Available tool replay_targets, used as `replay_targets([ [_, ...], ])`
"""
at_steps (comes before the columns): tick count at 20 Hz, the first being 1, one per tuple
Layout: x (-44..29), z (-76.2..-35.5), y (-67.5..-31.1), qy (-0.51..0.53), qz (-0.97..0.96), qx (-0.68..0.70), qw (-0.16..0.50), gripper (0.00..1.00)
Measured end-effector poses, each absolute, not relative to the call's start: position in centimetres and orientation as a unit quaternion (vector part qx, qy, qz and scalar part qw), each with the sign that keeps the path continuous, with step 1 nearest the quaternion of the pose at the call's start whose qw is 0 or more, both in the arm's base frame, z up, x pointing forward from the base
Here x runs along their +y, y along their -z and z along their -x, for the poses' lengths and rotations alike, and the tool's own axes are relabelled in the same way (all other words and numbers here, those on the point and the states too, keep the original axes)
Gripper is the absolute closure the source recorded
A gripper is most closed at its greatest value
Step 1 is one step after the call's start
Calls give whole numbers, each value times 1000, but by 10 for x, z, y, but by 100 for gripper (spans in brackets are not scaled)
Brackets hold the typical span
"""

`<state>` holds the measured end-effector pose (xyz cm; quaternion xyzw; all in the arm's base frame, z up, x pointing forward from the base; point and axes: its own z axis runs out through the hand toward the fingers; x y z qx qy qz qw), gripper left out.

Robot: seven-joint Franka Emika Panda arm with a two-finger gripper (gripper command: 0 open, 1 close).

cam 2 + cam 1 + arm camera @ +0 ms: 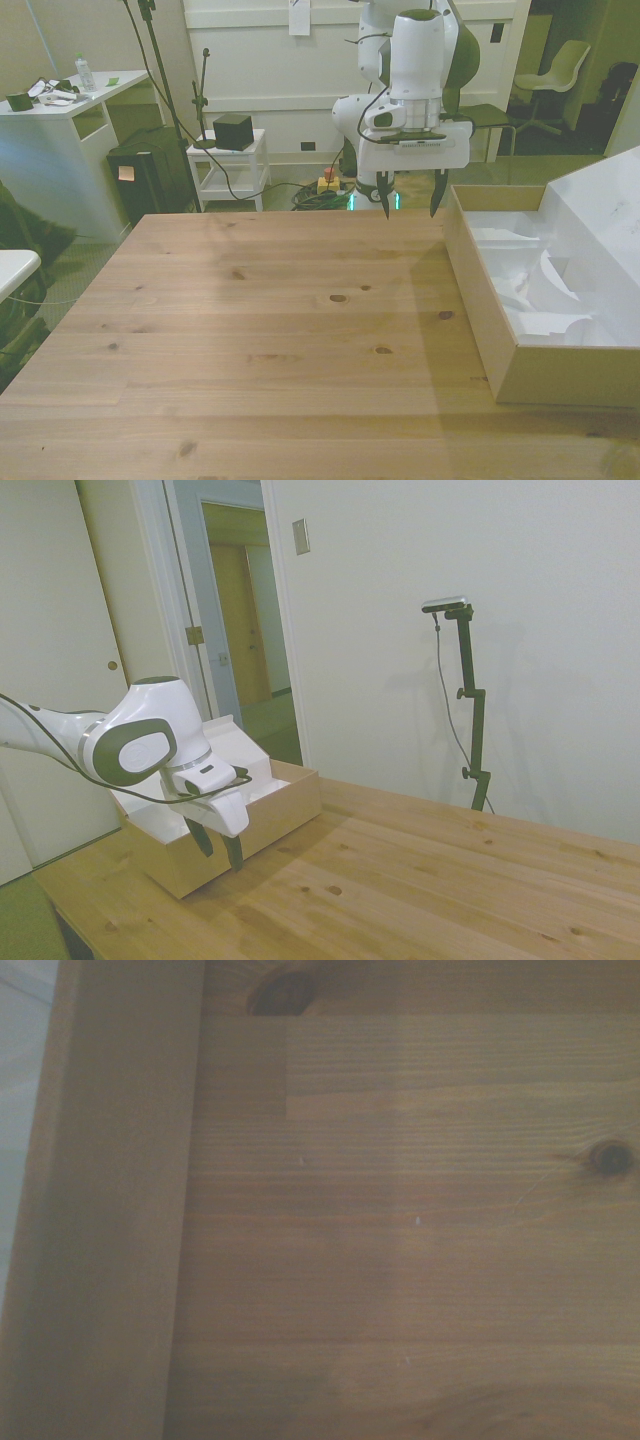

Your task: Close the box

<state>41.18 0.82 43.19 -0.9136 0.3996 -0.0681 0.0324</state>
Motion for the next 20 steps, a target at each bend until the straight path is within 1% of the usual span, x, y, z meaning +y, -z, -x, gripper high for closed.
replay_targets([
  [4, 9, -412, -434, 71, 914, 398, 32, 0],
  [7, 14, -409, -458, 89, 915, 392, 35, 0],
  [9, 20, -406, -484, 112, 915, 385, 41, 0],
  [12, 34, -398, -535, 153, 915, 369, 56, 0],
  [16, 79, -385, -603, 212, 921, 318, 80, 0],
  [20, 136, -376, -641, 246, 933, 245, 92, 0],
])
